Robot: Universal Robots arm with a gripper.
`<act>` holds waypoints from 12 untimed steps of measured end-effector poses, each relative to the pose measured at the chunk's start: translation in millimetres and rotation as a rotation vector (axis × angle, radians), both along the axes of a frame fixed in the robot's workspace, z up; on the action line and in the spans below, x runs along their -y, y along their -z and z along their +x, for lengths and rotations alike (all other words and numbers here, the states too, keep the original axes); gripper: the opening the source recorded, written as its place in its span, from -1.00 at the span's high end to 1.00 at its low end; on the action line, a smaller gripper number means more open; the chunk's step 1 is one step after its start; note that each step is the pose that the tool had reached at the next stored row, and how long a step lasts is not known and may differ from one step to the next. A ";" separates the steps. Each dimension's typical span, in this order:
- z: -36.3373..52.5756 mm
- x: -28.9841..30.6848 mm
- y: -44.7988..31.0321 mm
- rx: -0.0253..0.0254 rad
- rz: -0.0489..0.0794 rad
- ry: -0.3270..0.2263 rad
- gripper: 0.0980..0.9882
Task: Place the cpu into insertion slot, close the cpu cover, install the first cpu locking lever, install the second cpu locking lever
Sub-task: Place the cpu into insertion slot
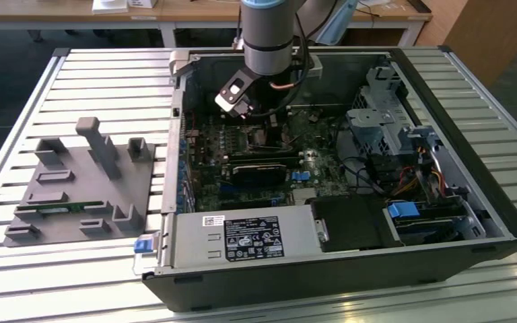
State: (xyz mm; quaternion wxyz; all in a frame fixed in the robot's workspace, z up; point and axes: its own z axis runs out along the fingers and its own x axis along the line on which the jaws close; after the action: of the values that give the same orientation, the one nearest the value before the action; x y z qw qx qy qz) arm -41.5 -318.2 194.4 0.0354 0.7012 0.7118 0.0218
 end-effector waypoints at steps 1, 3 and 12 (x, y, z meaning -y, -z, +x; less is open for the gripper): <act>0.0 -0.2 0.5 0.0000 0.000 0.000 0.01; -0.2 -0.6 1.4 -0.0001 0.000 0.000 0.01; -1.1 -0.7 1.9 0.0000 0.000 0.000 0.01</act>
State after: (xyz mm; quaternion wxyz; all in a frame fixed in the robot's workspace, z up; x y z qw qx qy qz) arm -42.6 -317.5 192.5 0.0354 0.7012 0.7118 0.0217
